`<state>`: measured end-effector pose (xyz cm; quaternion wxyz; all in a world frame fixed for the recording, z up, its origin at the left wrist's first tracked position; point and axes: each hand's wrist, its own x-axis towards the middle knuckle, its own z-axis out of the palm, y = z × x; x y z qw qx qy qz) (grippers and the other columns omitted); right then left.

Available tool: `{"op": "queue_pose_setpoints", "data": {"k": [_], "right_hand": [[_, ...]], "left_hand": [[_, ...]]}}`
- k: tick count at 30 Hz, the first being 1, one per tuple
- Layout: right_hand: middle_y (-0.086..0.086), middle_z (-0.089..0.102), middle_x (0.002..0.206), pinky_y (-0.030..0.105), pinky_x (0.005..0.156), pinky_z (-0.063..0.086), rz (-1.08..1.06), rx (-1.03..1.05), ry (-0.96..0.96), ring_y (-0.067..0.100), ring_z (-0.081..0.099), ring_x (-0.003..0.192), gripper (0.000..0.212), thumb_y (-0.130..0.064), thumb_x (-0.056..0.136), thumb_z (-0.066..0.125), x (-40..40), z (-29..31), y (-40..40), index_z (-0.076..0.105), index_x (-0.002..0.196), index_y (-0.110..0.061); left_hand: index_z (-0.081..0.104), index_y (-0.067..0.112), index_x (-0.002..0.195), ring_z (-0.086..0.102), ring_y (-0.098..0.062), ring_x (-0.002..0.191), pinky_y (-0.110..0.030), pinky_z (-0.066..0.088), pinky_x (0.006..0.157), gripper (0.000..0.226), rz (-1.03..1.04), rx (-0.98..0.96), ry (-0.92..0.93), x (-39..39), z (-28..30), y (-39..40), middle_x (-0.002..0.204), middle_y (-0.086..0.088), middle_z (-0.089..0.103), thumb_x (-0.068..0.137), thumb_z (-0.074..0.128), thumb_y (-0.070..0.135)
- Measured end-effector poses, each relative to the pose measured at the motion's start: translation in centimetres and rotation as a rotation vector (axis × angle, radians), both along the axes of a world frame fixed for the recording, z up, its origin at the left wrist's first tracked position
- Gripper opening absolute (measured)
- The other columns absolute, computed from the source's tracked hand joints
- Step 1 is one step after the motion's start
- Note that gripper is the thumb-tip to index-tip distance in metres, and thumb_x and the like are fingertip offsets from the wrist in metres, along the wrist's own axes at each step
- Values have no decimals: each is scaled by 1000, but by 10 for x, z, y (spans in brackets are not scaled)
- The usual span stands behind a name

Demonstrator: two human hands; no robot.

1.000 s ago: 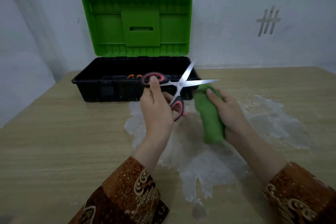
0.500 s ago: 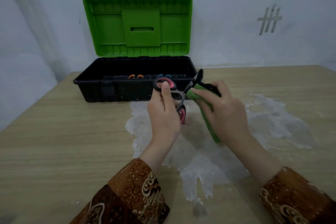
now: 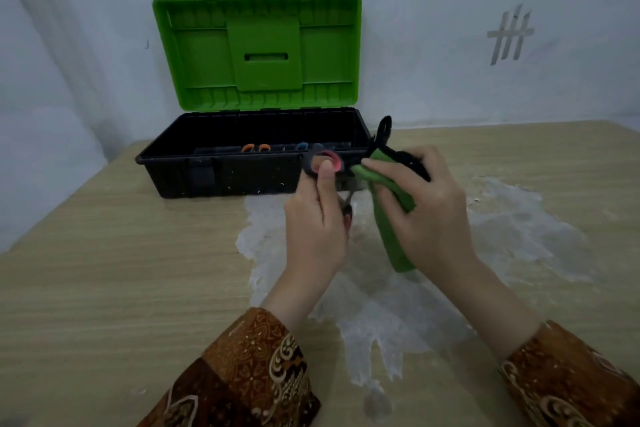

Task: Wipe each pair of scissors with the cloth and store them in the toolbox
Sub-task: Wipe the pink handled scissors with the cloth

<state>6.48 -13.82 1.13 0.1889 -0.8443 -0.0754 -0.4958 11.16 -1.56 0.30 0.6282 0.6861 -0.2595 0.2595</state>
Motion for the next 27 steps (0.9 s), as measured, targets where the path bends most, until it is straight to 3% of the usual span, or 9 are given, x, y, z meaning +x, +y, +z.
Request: {"op": "queue_pose_setpoints", "data": {"k": [2,4,7,11,16,20,23,26,27], "right_hand": [[10,58,102,29,51,50,-46,-69,71,21,58,67,26,-16,88,62,3,0,1,68,113,-14],[10,58,101,27,43,44,-176,-113,133,25,57,57,25,-16,86,66,4,3,-6,69,111,-19],[10,58,102,27,45,44,-207,-46,105,25,57,59,24,-14,86,66,2,7,-13,69,109,-19],[10,58,106,31,45,49,-76,-164,105,25,59,65,25,-13,87,64,0,4,-3,70,110,-21],[13,57,101,26,38,37,-303,-162,174,22,41,46,19,-16,88,64,11,5,-22,69,106,-23],[19,52,101,23,49,20,-479,-12,209,19,32,51,21,-16,93,56,7,4,-51,67,111,-12],[19,52,107,25,54,29,-462,50,137,26,45,59,26,-17,95,53,-2,12,-58,65,117,-12],[17,58,104,15,51,39,-237,6,41,19,50,65,28,-23,94,52,0,14,-34,68,115,-14],[16,59,104,20,49,45,-159,-30,56,20,52,63,28,-25,94,52,1,10,-21,69,114,-16]], "left_hand": [[52,28,92,46,-17,42,-31,35,37,28,-34,84,-93,0,-4,1,54,10,46,100,30,42],[58,14,105,42,-12,38,-35,35,35,47,-32,183,-170,2,-7,2,52,8,45,101,25,48],[59,4,112,42,-14,37,-36,35,35,62,29,266,-247,2,-5,2,51,2,47,102,19,50],[58,10,110,48,-18,39,-43,39,36,54,-26,185,-194,5,-6,5,53,-2,51,101,23,51],[48,39,93,50,-23,39,-42,37,33,21,-98,114,-137,-1,-2,4,55,-12,56,99,30,47],[52,32,87,51,-29,40,-45,39,34,25,-169,91,11,-2,-6,1,58,-16,56,101,33,40],[53,22,87,54,-29,40,-44,44,34,28,-174,-5,123,-1,-5,2,59,-13,58,103,35,35],[54,18,85,55,-28,40,-42,47,35,29,-128,-86,219,-3,-2,0,55,-6,56,103,35,30],[54,19,84,56,-32,45,-44,48,38,30,-99,-107,241,-3,-1,0,57,-6,56,103,35,31]]}}
